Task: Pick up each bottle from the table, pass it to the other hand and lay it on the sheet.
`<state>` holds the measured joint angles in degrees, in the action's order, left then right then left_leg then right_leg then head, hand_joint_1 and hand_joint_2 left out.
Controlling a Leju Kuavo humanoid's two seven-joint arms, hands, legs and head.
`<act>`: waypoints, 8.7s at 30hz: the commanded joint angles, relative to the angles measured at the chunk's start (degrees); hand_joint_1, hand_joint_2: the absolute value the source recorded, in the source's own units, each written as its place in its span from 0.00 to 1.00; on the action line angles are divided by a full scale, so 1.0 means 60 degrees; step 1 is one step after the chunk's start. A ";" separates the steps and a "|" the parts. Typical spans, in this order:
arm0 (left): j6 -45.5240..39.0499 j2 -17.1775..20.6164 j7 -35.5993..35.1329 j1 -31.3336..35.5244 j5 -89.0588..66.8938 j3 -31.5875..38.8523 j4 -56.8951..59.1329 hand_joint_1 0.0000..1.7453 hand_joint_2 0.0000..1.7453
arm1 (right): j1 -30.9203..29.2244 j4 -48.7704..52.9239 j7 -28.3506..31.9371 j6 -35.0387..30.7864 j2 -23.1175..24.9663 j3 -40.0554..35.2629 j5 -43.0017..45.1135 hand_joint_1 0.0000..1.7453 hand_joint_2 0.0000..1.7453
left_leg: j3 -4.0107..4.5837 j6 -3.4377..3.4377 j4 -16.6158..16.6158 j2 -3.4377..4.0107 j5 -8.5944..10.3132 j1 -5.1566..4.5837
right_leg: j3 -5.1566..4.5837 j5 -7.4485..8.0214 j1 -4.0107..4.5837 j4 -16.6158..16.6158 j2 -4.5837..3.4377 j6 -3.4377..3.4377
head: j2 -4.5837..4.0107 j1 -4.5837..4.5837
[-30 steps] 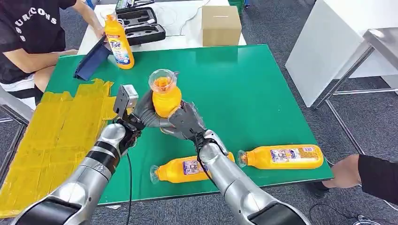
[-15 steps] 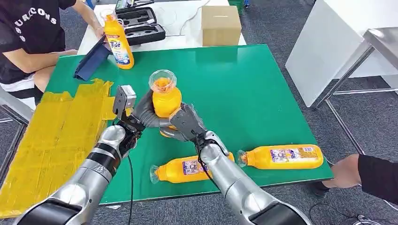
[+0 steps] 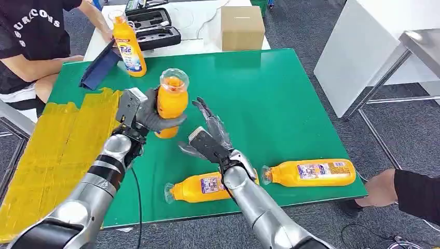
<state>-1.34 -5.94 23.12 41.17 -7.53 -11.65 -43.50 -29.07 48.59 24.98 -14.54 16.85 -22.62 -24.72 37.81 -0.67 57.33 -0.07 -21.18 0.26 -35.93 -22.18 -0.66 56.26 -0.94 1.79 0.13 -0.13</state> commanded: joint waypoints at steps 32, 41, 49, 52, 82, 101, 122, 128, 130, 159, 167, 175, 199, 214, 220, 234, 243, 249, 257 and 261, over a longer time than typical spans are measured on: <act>-0.2952 0.1901 -0.2531 0.0846 -0.7525 0.1162 0.4326 1.00 1.00 | 0.0782 0.3073 -0.0419 -0.1096 -0.1111 -0.1153 -0.0723 0.00 1.00 | -0.0045 0.0007 0.0003 -0.0005 -0.0027 0.0005 | 0.0056 -0.0029 0.0005 0.0004 0.0011 -0.0014 | 0.0000 0.0007; -0.2870 0.1833 -0.3220 0.0548 -0.8065 0.0941 0.4729 0.00 1.00 | 0.0657 0.2809 -0.0398 -0.1011 -0.1035 -0.1349 -0.0697 0.00 1.00 | -0.0027 0.0008 -0.0003 -0.0009 -0.0014 0.0007 | 0.0036 -0.0017 0.0007 -0.0003 0.0012 -0.0012 | 0.0000 0.0007; -0.2333 0.1841 -0.3413 0.0456 -0.8272 0.0881 0.4811 0.00 1.00 | 0.0626 0.2778 -0.0391 -0.1009 -0.1033 -0.1424 -0.0672 0.00 1.00 | -0.0062 0.0010 -0.0002 -0.0010 -0.0029 0.0004 | 0.0071 -0.0033 0.0006 0.0002 0.0017 -0.0016 | 0.0000 0.0004; -0.2220 0.1820 -0.3557 0.0373 -0.8358 0.0844 0.4878 0.00 1.00 | 0.0641 0.2755 -0.0389 -0.0996 -0.1026 -0.1438 -0.0656 0.00 1.00 | -0.0057 0.0010 -0.0008 -0.0007 -0.0020 0.0003 | 0.0064 -0.0024 0.0004 -0.0002 0.0012 -0.0015 | 0.0000 0.0004; 0.1408 0.3127 0.2813 -0.3024 -0.1246 -0.1103 -0.2855 0.00 1.00 | 0.1150 0.3267 0.1098 0.3762 -0.2296 -0.1812 0.1830 0.00 1.00 | -0.0021 0.0024 -0.0006 0.0012 -0.0003 0.0006 | 0.0020 -0.0008 0.0001 -0.0005 -0.0015 -0.0014 | 0.0000 0.0004; 0.2982 0.1449 0.2813 -0.3432 0.0620 0.2796 -0.3526 0.00 1.00 | 0.1222 0.2193 -0.0744 0.1320 -0.2359 -0.2688 -0.2271 0.00 1.00 | -0.0037 0.0039 -0.0007 -0.0027 -0.0015 0.0014 | 0.0047 -0.0027 0.0014 -0.0006 0.0028 -0.0022 | 0.0000 0.0007; 0.3331 0.1140 0.2813 -0.3040 0.0506 0.3198 -0.2747 0.00 1.00 | 0.0831 0.1376 -0.1377 0.1157 -0.2488 -0.3373 -0.3657 0.00 1.00 | -0.0031 0.0037 -0.0004 -0.0032 -0.0013 0.0008 | 0.0040 -0.0028 0.0009 0.0001 0.0033 -0.0019 | 0.0000 0.0004; 0.3365 0.1124 0.2813 -0.3021 0.0498 0.3201 -0.2750 0.00 1.00 | 0.0816 0.1401 -0.1340 0.1309 -0.2558 -0.3438 -0.3641 0.00 1.00 | -0.0025 0.0037 -0.0007 -0.0029 -0.0008 0.0006 | 0.0032 -0.0023 0.0008 0.0000 0.0028 -0.0017 | 0.0000 0.0004; 0.3388 0.1100 0.2813 -0.3007 0.0494 0.3198 -0.2748 0.00 1.00 | 0.0851 0.1470 -0.1198 0.1473 -0.2654 -0.3463 -0.3521 0.00 1.00 | -0.0033 0.0037 -0.0004 -0.0029 -0.0014 0.0006 | 0.0039 -0.0028 0.0009 0.0002 0.0029 -0.0018 | 0.0000 0.0004; 0.3527 0.0968 0.2813 -0.3533 0.0616 0.3511 -0.2949 0.00 1.00 | 0.2338 0.2980 -0.1374 0.1554 -0.3939 -0.2841 -0.3542 0.00 1.00 | -0.0013 0.0035 -0.0010 -0.0018 -0.0009 0.0003 | 0.0020 -0.0016 0.0004 -0.0008 0.0012 -0.0014 | 0.0000 0.0004; 0.3519 0.0902 0.2813 -0.3593 0.0605 0.3571 -0.2905 0.00 1.00 | 0.2149 0.2390 -0.2113 0.1015 -0.3626 -0.2841 -0.4517 0.00 1.00 | -0.0016 0.0035 -0.0011 -0.0017 -0.0010 0.0003 | 0.0023 -0.0017 0.0005 -0.0007 0.0012 -0.0016 | 0.0000 0.0004; 0.3557 0.0881 0.2813 -0.3600 0.0625 0.3578 -0.2897 0.00 1.00 | 0.2029 0.2131 -0.2248 0.1031 -0.3550 -0.2814 -0.4636 0.00 1.00 | -0.0026 0.0036 -0.0009 -0.0020 -0.0014 0.0003 | 0.0034 -0.0021 0.0006 -0.0005 0.0017 -0.0016 | 0.0000 0.0004; 0.3641 0.0859 0.2813 -0.3281 0.0527 0.3628 -0.2099 0.00 1.00 | 0.0848 -0.0557 -0.3070 0.1786 -0.3323 -0.2714 -0.5495 0.95 1.00 | -0.0066 0.0036 -0.0015 -0.0032 -0.0001 0.0003 | 0.0066 -0.0012 0.0004 -0.0012 0.0032 -0.0019 | 0.0000 0.0004; 0.3708 0.0706 0.2813 -0.2496 0.0442 0.3233 -0.1178 0.00 1.00 | -0.0725 -0.3224 -0.2825 0.2488 -0.3064 -0.2606 -0.5041 1.00 1.00 | -0.0131 0.0037 -0.0022 -0.0070 0.0017 0.0003 | 0.0037 -0.0023 0.0001 -0.0032 0.0071 -0.0013 | 0.0000 0.0011; 0.3659 0.0669 0.2813 -0.2347 0.0484 0.3144 -0.0959 0.00 1.00 | -0.1040 -0.3899 -0.3130 0.2075 -0.2808 -0.2367 -0.4916 1.00 1.00 | -0.0141 0.0020 -0.0021 -0.0069 0.0035 0.0008 | 0.0052 -0.0017 0.0007 -0.0034 0.0070 -0.0025 | 0.0000 0.0007; 0.3180 0.0474 0.2709 -0.2432 0.0190 0.2999 -0.0870 0.00 1.00 | 0.0130 -0.0795 -0.1917 -0.1842 -0.1873 0.0537 -0.3380 1.00 1.00 | -0.0033 0.0010 -0.0005 -0.0027 0.0056 0.0001 | 0.0036 0.0049 -0.0002 -0.0005 0.0021 0.0006 | 0.0000 -0.0003; 0.3154 0.0303 0.1504 -0.1678 0.0218 0.2467 0.0254 0.00 1.00 | 0.0644 0.0387 -0.0415 -0.3009 -0.1362 0.1858 -0.2340 1.00 1.00 | 0.0019 0.0012 0.0006 -0.0060 0.0052 0.0004 | -0.0007 0.0032 0.0001 0.0008 0.0059 0.0002 | 0.0000 0.0000; 0.4085 0.0126 0.0749 -0.0924 0.1000 0.2032 0.1414 0.00 1.00 | 0.0836 0.0821 0.0669 -0.3012 -0.0983 0.2018 -0.1373 1.00 1.00 | 0.0020 0.0013 0.0009 -0.0056 0.0043 0.0005 | -0.0001 0.0025 0.0003 0.0008 0.0057 0.0000 | 0.0000 0.0000; 0.4402 -0.0385 -0.0039 -0.0600 0.2121 0.1156 0.1121 0.00 1.00 | 0.0506 0.0239 0.1228 -0.2999 -0.0553 0.1812 -0.0876 1.00 1.00 | 0.0023 0.0013 0.0015 -0.0055 0.0039 0.0008 | -0.0002 0.0023 0.0006 0.0010 0.0058 0.0000 | 0.0000 0.0000; 0.4590 -0.0453 -0.0244 -0.0820 0.2853 0.1112 0.0668 0.00 1.00 | 0.0492 0.0094 0.1179 -0.3217 -0.0496 0.1600 -0.1100 1.00 1.00 | 0.0035 0.0009 0.0008 -0.0030 0.0046 0.0001 | -0.0020 0.0038 -0.0002 0.0004 0.0028 0.0007 | 0.0000 0.0004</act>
<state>25.48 -7.13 23.63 34.16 4.64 -1.79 -40.68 -23.45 53.07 32.28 -32.65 12.50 -12.68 -30.27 38.24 -0.64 57.32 -0.21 -20.78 0.28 -36.27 -21.80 -0.69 56.22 -0.89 1.89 0.13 -0.11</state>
